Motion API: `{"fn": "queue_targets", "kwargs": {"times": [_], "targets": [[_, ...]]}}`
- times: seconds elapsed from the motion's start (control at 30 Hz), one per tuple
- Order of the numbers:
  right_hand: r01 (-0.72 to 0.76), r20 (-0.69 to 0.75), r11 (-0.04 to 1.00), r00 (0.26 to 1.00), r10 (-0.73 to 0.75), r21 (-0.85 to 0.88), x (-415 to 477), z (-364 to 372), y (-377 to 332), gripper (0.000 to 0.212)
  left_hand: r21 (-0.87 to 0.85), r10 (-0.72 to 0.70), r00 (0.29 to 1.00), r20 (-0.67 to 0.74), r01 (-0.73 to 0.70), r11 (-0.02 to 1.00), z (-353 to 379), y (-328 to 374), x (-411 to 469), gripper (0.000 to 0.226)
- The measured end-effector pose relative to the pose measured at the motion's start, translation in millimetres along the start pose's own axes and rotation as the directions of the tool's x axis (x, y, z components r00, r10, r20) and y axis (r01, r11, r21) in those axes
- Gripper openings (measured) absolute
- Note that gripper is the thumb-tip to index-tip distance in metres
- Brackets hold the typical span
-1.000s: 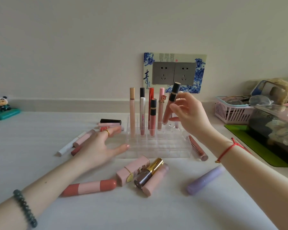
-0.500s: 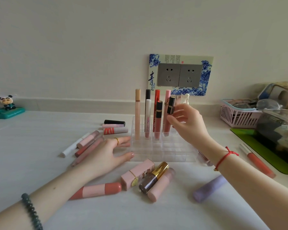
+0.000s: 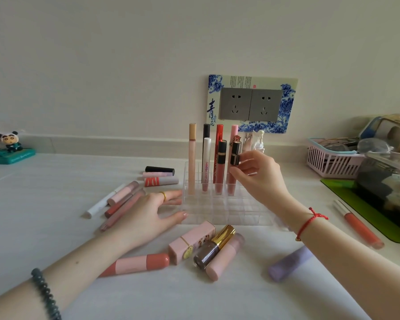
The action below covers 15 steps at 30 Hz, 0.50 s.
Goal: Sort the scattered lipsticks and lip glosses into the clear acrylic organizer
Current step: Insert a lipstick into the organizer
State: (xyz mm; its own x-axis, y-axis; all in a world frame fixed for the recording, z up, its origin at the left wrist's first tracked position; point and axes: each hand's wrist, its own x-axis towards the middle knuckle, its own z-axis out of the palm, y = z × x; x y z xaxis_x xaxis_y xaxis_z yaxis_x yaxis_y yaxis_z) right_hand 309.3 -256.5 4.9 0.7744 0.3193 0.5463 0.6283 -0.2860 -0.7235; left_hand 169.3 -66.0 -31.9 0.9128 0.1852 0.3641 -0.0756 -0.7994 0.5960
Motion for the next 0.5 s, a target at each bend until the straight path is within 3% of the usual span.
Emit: {"fn": "queue_targets", "kwargs": {"times": [0.5], "targets": [[0.002,0.019,0.998,1.0,-0.001,-0.063,2.7,-0.4,0.5,0.024,0.019,0.021,0.999,-0.031,-0.021,1.0,-0.8,1.3,-2.3,0.059]]}}
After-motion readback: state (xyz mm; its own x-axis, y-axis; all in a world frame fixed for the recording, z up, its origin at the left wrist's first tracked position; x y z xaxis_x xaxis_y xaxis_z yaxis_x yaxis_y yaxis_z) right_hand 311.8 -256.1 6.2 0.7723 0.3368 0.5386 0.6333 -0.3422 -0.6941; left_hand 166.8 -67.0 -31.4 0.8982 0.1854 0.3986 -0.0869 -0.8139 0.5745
